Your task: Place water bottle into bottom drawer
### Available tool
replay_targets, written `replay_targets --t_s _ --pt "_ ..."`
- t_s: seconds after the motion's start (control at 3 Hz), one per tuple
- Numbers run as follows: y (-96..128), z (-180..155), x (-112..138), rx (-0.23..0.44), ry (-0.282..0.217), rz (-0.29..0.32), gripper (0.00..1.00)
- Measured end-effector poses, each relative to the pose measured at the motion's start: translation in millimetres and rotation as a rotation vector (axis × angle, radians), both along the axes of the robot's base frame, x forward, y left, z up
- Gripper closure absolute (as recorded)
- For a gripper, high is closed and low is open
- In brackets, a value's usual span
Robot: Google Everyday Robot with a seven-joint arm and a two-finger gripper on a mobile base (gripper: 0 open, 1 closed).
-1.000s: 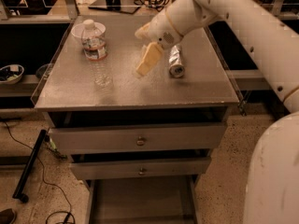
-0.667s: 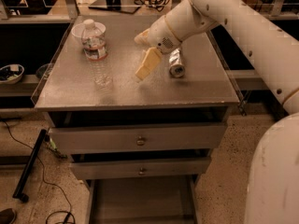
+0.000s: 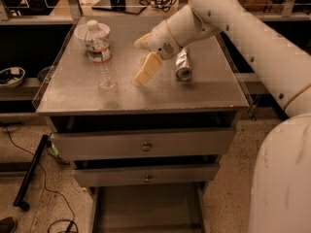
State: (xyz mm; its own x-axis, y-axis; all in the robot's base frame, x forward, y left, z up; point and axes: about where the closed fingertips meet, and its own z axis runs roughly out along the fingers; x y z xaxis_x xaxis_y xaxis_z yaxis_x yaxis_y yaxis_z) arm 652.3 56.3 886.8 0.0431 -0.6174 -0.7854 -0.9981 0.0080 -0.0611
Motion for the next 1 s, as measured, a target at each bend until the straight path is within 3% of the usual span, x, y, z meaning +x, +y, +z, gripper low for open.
replay_targets --t_s 0.33,0.67,1.0 --pt "15.9 -5.4 5.1 0.032 -0.004 0.016 0.0" --pt "52.6 -7.3 19.9 0.068 -0.011 0.074 0.0" --pt "53.8 -8.4 18.6 0.07 -0.007 0.075 0.0"
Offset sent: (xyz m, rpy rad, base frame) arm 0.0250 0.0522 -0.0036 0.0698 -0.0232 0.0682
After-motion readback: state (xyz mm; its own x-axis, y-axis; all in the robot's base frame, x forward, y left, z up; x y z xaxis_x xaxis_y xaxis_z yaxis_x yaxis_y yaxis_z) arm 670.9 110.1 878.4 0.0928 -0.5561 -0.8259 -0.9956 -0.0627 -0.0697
